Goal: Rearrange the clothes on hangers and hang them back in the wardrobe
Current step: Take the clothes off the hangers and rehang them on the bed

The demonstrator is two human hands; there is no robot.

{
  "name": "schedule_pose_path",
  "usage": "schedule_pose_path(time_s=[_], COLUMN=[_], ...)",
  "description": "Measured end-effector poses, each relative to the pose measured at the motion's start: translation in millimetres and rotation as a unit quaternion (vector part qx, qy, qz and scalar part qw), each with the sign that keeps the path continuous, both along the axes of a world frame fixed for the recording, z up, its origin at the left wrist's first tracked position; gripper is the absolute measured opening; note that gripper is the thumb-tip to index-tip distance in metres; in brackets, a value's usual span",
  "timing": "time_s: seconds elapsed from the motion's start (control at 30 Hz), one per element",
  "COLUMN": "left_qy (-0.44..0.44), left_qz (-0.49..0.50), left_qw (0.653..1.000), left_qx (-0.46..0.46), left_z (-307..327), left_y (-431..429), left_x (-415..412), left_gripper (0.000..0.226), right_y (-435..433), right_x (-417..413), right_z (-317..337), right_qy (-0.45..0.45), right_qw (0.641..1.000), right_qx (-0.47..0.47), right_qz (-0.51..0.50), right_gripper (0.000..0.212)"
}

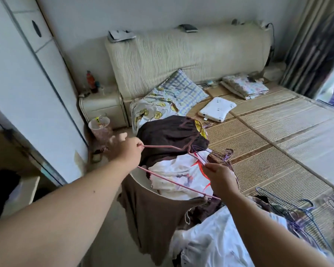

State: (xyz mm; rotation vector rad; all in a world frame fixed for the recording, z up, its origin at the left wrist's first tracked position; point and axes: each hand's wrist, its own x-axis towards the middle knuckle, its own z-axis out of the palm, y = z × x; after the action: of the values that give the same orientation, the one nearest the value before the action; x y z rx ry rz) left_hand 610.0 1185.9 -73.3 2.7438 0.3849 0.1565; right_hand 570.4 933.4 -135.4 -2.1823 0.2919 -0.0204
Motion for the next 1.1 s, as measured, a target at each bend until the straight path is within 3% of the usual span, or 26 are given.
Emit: schedule_pose_path(time_s=[0.1, 0.4, 0.53, 0.7, 0.8, 0.9, 1.1], left_qy=[0.051, 0.076, 0.119, 0.168, 0.194, 0.217, 0.245], left_qz=[-0.014, -0.168, -0.258, -0.388, -0.422, -0.439, -0.467], left_qw=[0.999, 0.983, 0.957, 0.900, 0.878, 0.864, 0.846], left_qx=[-0.005, 0.013, 0.051, 0.104, 0.114, 0.116, 0.084], left_z=[-17.9, -73.3, -126.1, -212.1, -262.3, -310.4, -376.3], left_y=[-20.1, -107.5, -146.0, -187.3, -202.4, -220.9, -255.3], left_x=[49.0, 211.0, 284.3, 369.6, 412.5, 445.7, 483.6], left_gripper=[0.014, 0.014, 0.017, 0.021, 0.022, 0.022, 0.025], right_y=[-13.1, -84.3, -106.1, -123.8, -130.3, -141.2, -165.3], right_x=[34.7, 120.7, 158.3, 210.0, 241.9, 273.0, 301.9], right_z=[-19.8, -54.0, -93.0, -169.2, -219.7, -265.0, -317.1], right_qy=[0.034, 0.088, 0.166, 0.267, 0.311, 0.335, 0.335], right_qw=[0.999, 0.990, 0.974, 0.942, 0.924, 0.914, 0.905], right_qx=[0.011, 0.014, -0.043, -0.111, -0.102, -0.083, -0.066], right_qz=[-0.014, -0.113, -0.145, -0.169, -0.196, -0.214, -0.253], right_gripper=[0.018, 0.014, 0.017, 0.021, 0.030, 0.016, 0.028])
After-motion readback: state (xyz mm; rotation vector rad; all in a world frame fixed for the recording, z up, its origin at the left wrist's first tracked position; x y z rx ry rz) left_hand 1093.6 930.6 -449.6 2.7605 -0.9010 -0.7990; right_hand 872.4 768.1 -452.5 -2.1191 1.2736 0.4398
